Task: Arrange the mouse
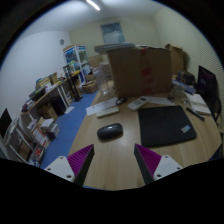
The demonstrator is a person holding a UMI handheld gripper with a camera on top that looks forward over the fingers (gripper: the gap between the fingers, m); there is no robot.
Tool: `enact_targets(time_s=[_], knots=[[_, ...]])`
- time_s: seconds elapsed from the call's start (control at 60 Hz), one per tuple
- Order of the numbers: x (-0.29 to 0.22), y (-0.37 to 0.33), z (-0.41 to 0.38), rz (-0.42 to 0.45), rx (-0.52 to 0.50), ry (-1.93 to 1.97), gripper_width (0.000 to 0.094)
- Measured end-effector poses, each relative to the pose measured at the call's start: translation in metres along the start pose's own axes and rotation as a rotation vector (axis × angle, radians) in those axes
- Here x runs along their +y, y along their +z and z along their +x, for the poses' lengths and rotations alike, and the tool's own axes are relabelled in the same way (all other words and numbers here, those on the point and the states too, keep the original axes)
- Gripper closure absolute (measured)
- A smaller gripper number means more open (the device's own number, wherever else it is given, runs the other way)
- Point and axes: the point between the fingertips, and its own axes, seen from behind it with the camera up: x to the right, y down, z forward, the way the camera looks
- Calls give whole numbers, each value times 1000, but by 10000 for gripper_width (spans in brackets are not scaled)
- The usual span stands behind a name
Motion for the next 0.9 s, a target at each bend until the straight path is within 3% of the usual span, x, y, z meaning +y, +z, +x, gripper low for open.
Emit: enact_targets(time_s=[0.267,0.417,0.767,0.85,0.867,0.9], knots=[[53,86,-48,-105,-3,-100,77],[31,118,-39,-58,119,-130,103],[-19,184,-35,-17,187,-85,99],[-21,187,-34,-19,194,-85,147],[-21,188,-34,-20,193,-87,119],[-21,189,-35,-21,187,-92,254]])
